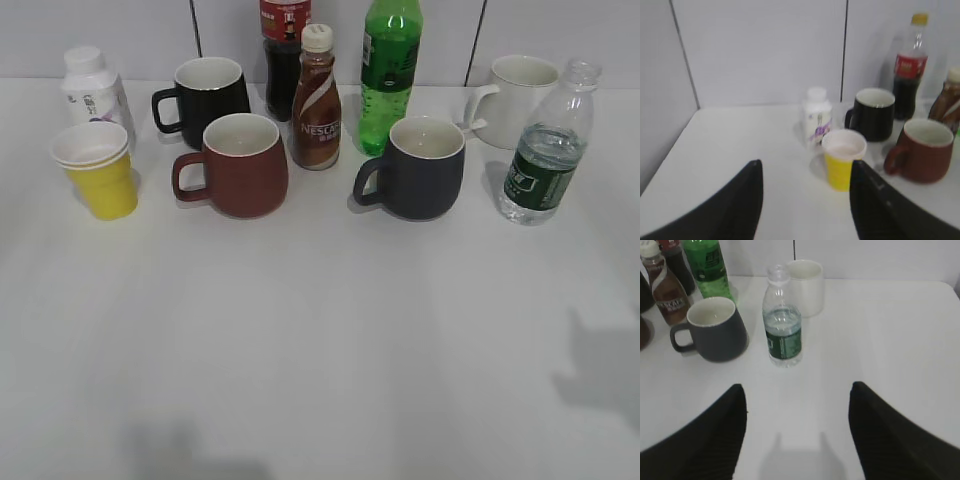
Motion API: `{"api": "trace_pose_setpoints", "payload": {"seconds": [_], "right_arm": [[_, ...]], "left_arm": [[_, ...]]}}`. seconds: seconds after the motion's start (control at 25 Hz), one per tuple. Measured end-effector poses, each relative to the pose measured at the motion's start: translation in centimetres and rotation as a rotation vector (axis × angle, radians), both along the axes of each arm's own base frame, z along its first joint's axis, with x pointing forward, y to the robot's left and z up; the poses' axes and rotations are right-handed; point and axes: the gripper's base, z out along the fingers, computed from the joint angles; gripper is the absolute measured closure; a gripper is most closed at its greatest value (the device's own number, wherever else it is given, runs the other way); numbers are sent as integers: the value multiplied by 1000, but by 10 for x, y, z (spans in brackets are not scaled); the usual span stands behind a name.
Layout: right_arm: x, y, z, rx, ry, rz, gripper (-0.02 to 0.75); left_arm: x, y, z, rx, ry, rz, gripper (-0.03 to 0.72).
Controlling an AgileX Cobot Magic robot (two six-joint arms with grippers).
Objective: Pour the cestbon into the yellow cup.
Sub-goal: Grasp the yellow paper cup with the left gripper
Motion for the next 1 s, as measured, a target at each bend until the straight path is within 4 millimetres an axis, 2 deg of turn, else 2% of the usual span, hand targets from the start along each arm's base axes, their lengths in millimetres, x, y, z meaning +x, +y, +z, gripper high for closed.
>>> {"api": "trace_pose_setpoints", "payload": {"seconds": [0.28,0.44,0.52,0.64,0.84,1.0], "right_arm": [[55,11,2,-2,-80,58,257],[93,19,-9,-32,-87,74,257],[115,22,-20,-34,-73,60,257],[135,24,-31,-39,-86,43,257],[157,26,-47,-54,-97,29,257],[170,27,-56,-39,-113,12,257]], "left_arm": [[78,-11,-42,-96,-13,-14,267],[124,-15,-69,-74,23,-12,267],[140,-20,-85,-69,50,-25,267],[156,-30,-106,-59,98,-62,267],[169,-46,-136,-45,157,-119,263],[180,-49,-156,-43,149,-122,215]]}}
